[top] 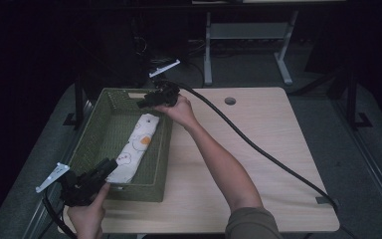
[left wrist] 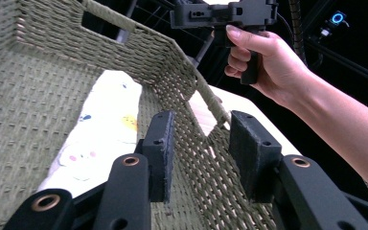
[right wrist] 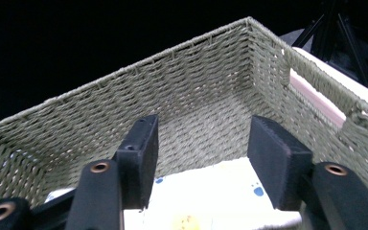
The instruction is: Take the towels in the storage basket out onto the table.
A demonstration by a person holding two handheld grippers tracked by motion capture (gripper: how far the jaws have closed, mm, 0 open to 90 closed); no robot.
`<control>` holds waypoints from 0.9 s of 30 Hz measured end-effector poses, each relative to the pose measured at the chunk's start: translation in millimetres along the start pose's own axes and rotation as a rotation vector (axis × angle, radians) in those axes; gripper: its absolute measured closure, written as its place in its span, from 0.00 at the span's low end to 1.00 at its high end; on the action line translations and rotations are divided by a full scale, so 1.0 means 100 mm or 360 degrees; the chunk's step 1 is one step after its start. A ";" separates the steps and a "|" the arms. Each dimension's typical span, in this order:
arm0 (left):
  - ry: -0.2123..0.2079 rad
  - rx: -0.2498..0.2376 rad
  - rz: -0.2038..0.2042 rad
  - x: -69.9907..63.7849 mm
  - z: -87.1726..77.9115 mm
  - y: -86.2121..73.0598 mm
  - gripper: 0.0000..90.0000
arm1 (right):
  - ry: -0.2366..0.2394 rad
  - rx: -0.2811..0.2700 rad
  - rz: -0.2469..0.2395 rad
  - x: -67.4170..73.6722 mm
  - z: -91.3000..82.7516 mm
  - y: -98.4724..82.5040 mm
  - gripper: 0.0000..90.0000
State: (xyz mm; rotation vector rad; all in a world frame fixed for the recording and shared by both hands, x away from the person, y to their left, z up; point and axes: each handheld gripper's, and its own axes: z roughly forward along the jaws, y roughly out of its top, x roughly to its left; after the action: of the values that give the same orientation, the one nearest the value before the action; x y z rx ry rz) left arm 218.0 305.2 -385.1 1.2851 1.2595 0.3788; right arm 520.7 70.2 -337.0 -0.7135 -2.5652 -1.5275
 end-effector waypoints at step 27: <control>-0.0185 0.0160 0.0213 -0.61 0.39 0.00 0.47 | -0.0199 -0.0100 -0.0010 -0.02 -1.10 -0.46 0.35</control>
State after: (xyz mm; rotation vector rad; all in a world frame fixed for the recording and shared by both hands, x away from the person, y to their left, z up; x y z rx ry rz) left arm 228.8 236.9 -364.5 1.4612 1.1097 0.3343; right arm 484.1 -42.0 -319.2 -0.8344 -2.6197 -1.6219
